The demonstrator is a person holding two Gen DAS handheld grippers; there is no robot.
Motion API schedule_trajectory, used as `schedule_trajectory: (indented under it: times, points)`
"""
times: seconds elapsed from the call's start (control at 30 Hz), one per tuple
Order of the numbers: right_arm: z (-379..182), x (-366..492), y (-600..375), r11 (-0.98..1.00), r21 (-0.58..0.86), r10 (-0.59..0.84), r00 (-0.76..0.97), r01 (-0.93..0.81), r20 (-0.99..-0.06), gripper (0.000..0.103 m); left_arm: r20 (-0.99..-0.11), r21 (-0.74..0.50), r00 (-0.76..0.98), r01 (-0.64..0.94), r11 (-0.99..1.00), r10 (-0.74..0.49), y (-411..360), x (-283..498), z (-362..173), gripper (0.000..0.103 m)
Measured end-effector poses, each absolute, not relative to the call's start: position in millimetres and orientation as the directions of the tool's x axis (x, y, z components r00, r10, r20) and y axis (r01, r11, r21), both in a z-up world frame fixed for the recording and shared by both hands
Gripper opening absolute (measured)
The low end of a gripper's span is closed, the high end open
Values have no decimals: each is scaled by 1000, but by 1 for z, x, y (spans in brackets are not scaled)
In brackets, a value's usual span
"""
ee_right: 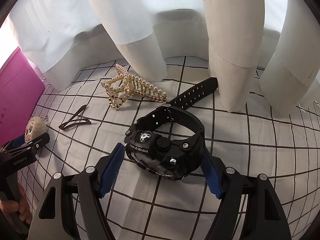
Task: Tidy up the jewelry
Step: 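Lower the left tool to the sloth plush while the right tool reaches the black watch, then close the left tool on the sloth plush while the right tool grips the watch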
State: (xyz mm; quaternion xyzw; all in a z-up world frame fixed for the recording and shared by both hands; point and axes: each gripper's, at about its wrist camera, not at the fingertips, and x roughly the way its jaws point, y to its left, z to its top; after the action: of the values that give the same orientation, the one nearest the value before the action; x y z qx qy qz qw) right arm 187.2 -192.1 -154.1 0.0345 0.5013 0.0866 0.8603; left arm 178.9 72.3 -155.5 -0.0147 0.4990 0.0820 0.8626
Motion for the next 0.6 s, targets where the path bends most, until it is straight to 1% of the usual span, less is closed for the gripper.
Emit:
schedule_trajectory:
  times: [0.2,0.3,0.6]
  points:
    - [-157,193,-191,986,125,164,497,-112,-852,71,-871,46,479,-153,987,114,75,200,-166,96]
    - [-157,195,-191,987,122,160,506,-108,-848,71,-870,18,483,-161,987,95,78,203,-166,97]
    - [-161,196,-181,990,66,125,538,-128,-833,72,-845,14,526,-158,987,96,77,199,-167,96]
